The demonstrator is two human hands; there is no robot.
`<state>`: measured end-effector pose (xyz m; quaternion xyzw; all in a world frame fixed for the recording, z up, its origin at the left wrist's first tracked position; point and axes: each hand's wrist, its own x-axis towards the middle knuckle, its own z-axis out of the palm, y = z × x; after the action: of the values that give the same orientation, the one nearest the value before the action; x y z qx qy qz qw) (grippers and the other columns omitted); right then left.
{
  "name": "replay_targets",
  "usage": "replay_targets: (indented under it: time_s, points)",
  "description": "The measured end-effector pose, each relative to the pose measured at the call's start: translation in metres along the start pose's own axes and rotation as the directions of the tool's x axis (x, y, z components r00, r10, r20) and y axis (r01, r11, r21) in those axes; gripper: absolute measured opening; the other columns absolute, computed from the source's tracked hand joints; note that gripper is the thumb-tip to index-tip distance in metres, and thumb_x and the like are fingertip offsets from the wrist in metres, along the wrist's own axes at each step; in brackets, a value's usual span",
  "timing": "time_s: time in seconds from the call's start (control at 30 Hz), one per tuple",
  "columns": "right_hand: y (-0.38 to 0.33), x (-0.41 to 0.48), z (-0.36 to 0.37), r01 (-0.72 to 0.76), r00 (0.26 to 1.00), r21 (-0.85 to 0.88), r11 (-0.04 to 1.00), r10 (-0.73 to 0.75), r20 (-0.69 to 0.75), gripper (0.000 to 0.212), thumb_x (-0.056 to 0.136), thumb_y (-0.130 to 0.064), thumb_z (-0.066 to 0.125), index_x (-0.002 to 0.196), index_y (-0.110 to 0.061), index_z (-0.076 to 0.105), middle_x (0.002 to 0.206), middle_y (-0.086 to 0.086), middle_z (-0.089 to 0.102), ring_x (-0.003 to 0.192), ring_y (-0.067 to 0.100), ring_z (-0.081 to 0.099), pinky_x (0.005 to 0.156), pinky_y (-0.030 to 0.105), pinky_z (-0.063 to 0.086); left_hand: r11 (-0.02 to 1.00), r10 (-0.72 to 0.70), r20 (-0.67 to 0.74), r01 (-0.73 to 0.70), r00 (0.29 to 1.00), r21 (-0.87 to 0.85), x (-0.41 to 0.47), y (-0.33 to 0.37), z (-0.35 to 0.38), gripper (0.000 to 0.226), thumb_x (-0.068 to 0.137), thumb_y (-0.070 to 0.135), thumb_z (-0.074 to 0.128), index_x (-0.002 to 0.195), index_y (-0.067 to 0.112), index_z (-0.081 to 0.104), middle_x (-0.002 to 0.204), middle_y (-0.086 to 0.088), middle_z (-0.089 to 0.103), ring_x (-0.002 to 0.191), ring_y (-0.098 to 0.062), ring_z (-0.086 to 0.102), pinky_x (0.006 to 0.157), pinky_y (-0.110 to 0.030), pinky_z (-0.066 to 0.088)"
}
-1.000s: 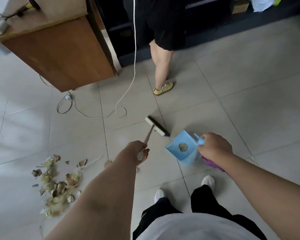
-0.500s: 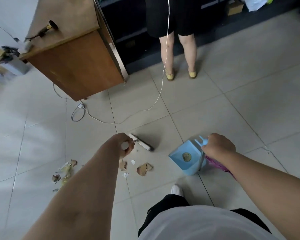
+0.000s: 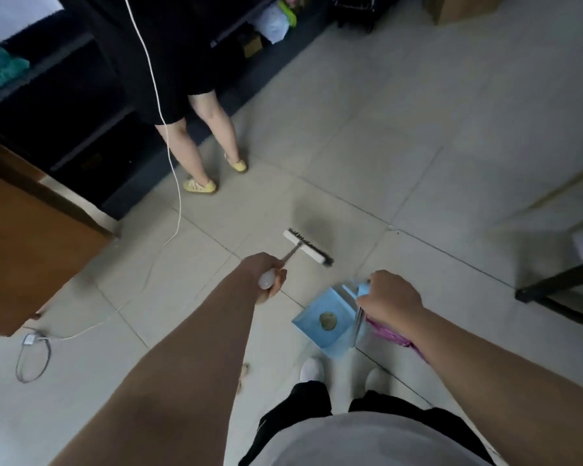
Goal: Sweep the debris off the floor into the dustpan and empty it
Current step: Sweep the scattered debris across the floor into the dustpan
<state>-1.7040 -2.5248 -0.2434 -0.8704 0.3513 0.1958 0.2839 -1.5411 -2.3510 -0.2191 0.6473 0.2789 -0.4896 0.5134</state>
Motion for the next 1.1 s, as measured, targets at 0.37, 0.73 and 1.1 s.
replay_targets:
  time_s: [0.37,0.73,1.1]
  points:
    - [0.052,-0.034,0.007,-0.348,0.912,0.179,0.920,0.377,-0.163,0.014,0.080,-0.025,0.062,0.090,-0.020,0.071,0.074,-0.005,0.064,0.076,0.022,0.060,0.064,0.026,0.041,0.955,0.023,0.322,-0.116,0.947,0.273,0.053,0.030,0.150,0.006,0.097,0.003,0.049,0.091,0.001,0.051,0.073,-0.014,0.051,0.023,-0.009,0.045,0.031,-0.011,0.041]
    - [0.058,-0.058,0.029,-0.481,0.838,0.256,0.838,0.526,-0.148,0.009,0.087,-0.023,0.058,0.088,-0.028,0.066,0.059,-0.015,0.058,0.054,0.006,0.053,0.050,0.021,0.036,0.871,-0.126,0.187,0.019,0.974,0.492,0.104,0.027,0.137,0.006,0.097,0.010,0.053,0.097,0.004,0.054,0.075,-0.010,0.057,0.053,-0.010,0.048,0.032,-0.011,0.042]
    - [0.033,-0.069,0.057,-0.362,0.909,0.244,0.900,0.399,-0.124,0.007,0.082,-0.022,0.059,0.083,-0.019,0.066,0.079,0.002,0.067,0.079,0.025,0.064,0.067,0.029,0.048,0.948,-0.125,0.124,0.081,0.984,0.307,0.058,-0.042,-0.025,0.017,0.099,0.011,0.048,0.085,0.002,0.053,0.072,-0.009,0.053,0.026,-0.008,0.044,0.030,-0.011,0.039]
